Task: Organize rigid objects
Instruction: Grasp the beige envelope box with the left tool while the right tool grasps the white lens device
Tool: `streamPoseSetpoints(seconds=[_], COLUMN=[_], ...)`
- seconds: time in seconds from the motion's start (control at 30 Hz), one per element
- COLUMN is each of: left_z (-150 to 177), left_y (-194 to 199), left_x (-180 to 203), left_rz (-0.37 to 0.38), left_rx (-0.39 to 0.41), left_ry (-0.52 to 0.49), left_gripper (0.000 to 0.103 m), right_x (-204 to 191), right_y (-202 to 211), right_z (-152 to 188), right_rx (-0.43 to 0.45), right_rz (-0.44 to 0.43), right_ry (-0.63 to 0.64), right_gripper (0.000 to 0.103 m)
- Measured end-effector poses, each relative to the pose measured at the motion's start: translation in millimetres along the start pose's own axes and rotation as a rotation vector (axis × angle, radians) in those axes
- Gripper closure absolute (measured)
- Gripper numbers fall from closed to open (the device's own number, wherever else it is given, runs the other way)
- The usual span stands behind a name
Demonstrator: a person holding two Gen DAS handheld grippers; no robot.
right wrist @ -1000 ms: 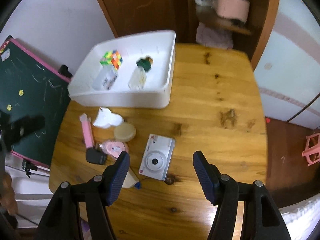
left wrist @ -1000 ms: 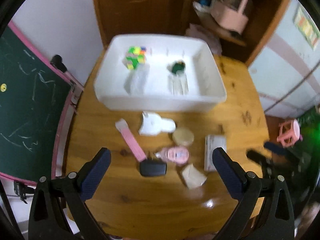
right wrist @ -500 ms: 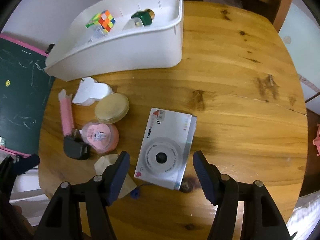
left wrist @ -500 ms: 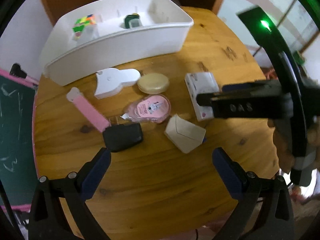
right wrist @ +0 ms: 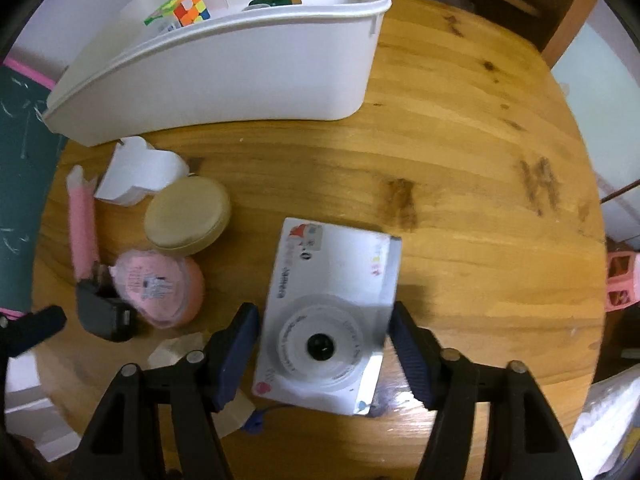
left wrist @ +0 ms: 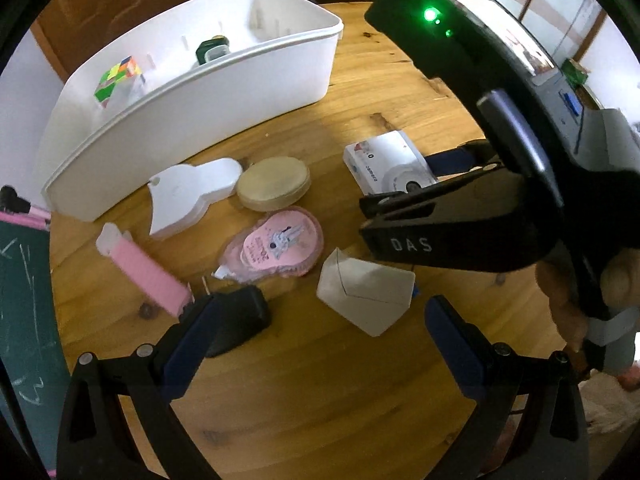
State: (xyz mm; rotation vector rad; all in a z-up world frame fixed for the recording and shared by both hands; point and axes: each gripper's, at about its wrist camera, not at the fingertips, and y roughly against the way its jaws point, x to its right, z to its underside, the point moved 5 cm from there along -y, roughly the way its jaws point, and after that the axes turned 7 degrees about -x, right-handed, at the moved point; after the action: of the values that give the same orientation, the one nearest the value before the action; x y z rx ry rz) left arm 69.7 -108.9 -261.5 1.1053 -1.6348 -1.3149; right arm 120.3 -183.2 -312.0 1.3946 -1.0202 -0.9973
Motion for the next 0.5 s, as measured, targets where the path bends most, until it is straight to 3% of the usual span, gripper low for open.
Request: streamPoseSetpoints(seconds=[0.4,0.5], left_z=[-4.1,-6.0], left_y=[-28.0,-34.7], left_x=[18.6,25.6], left_rz=[-0.008,-0.017], left_rx=[-0.072,-0.090], left_ry=[-0.128,-0.162], left_gripper=[0.002,0.007], right_x=[38.4,49.4], right_y=[1.0,0.6], right_z=[15.2,19.1], right_rx=[-0.001,-0.003], right_rz=[0.004,0.003], right_ry=[-0.055,-0.064], right_gripper=[0.042,0.042])
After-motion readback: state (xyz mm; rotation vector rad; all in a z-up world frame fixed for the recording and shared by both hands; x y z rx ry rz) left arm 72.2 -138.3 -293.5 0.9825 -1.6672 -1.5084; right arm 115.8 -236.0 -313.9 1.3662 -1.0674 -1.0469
